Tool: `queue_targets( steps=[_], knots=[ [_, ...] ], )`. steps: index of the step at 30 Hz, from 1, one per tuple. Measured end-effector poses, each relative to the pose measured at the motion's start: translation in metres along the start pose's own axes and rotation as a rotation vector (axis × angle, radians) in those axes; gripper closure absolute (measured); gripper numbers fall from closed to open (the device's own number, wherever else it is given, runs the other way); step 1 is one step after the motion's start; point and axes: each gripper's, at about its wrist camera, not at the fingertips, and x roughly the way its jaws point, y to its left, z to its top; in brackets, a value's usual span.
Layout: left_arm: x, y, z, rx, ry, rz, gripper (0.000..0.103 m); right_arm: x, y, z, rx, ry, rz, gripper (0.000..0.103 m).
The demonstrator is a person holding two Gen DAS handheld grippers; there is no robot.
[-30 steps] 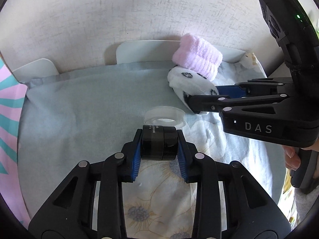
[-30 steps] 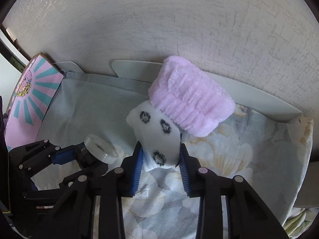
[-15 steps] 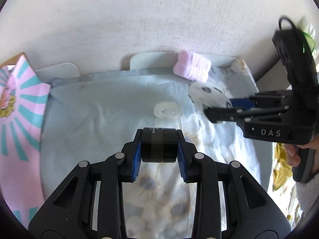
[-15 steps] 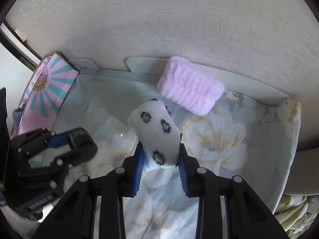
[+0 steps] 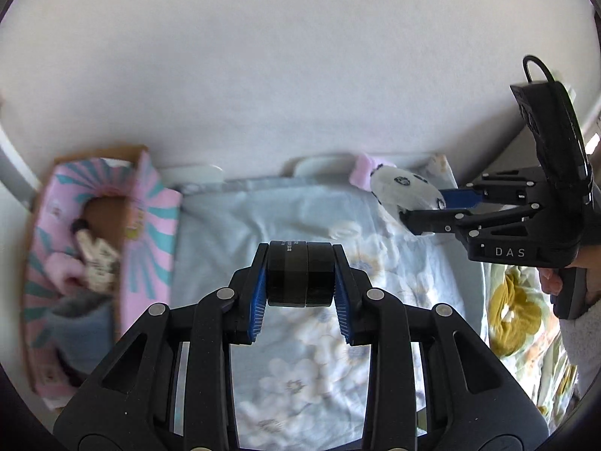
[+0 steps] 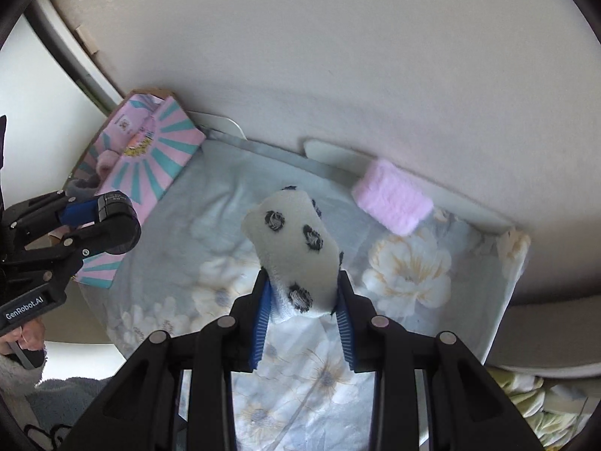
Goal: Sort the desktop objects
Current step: 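Grasp the black cylindrical lens with the left tool while the right tool grasps the white dotted sock, then carry the lens and sock over the box and open both tools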
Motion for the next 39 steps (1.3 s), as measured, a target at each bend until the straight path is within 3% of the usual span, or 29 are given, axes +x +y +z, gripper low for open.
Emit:
queue_targets(
  steps=[9, 15, 26, 39],
  knots=[
    [-0.055, 0.072, 0.007, -0.121, -0.062, 0.076, 0.075, -0.010, 0.085, 0.068, -0.172, -0.046, 0.032, 0.073],
    [-0.078, 0.126, -0.008, -0.208, -0.071, 0.143, 0.075, 0.001, 0.152, 0.108, -0.287, -0.043, 0.085, 0.073],
    [-0.078, 0.195, -0.055, -0.350, -0.007, 0.175, 0.075, 0.067, 0.267, 0.138, -0.500, 0.087, 0.155, 0.073],
    [-0.063, 0.212, -0.056, -0.383, 0.016, 0.163, 0.075, 0.106, 0.295, 0.146, -0.525, 0.168, 0.157, 0.073]
  ],
)
